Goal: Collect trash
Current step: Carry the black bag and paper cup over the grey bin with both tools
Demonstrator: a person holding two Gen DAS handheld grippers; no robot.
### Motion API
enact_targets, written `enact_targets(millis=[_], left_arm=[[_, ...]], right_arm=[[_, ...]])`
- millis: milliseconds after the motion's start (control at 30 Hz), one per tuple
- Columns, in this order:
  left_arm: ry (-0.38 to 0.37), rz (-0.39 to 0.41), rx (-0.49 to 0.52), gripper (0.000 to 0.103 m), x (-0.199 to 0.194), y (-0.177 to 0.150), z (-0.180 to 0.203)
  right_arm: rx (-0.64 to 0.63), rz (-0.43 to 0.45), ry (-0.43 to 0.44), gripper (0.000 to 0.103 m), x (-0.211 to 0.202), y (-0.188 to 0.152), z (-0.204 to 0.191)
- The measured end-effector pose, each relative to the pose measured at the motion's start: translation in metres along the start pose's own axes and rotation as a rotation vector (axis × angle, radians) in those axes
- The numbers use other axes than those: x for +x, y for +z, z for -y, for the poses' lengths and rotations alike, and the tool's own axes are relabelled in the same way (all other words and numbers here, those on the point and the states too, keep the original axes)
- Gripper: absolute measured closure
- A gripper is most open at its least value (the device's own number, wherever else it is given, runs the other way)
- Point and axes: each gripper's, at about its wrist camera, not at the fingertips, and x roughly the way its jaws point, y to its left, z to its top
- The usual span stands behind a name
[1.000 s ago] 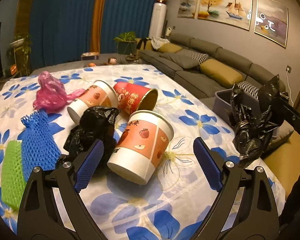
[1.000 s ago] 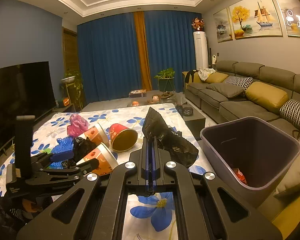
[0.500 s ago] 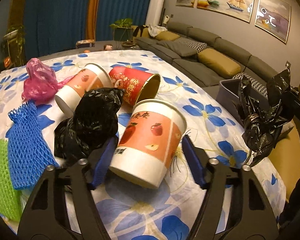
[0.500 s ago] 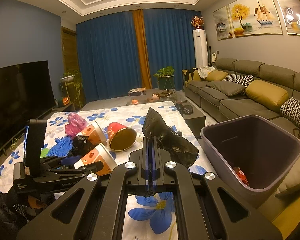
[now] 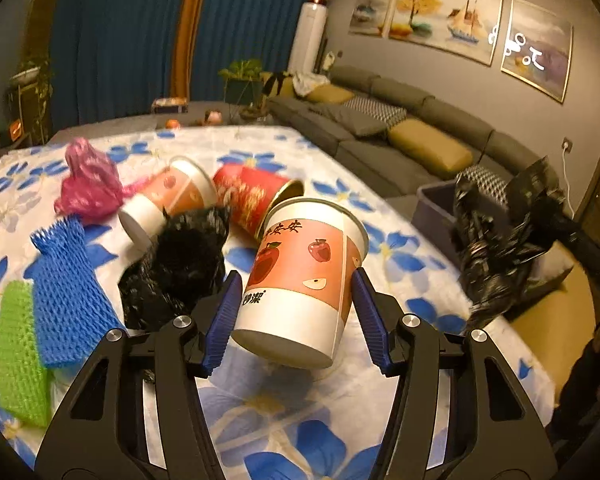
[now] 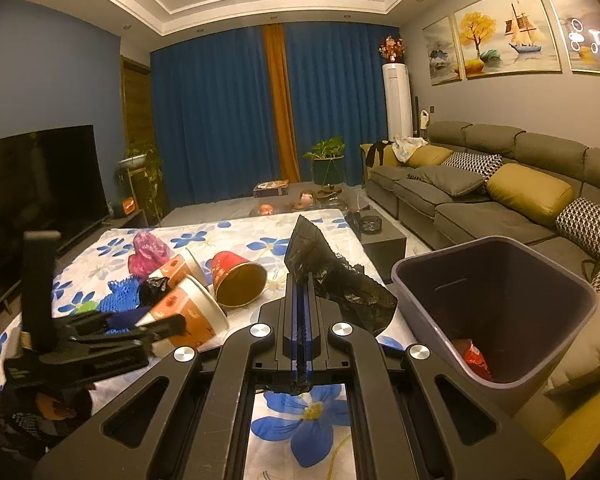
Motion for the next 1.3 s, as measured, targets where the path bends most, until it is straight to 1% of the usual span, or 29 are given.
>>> enact_targets(millis=[333,600,867,1100,1233,1300], left_arm=[[-0.017,0.083,0.021,0.048,-0.035,0.009,0.025],[-0.049,0.124,0.049,0.048,-0.048,0.021,0.054],[-0.092,0.136,0.083,0.048,-0.04,0.036,0.088],[-0.146,0.155,0.127,0.048,-0.027,0.052,0.13],[-0.176,0.149,0.139,0.048,-0.013,0.058,0.15],[-0.192,0.134,0.141,0.048,-0.001,0.059,0.158]], right_arm=[[-0.002,0.035,-0.015,0.1,-0.016,0.003,0.005],[0.006,0.06,-0.043,0.1,-0.024,0.008,0.014],[0.013,0.084,-0.092,0.1,-0.031,0.013,0.032],[0.04,0.114,-0.167,0.1,-0.035,0.021,0.064],[0.071,0.124,-0.211,0.1,-0.036,0.023,0.087],[0.08,0.123,-0.224,0.1,-0.034,0.023,0.094]])
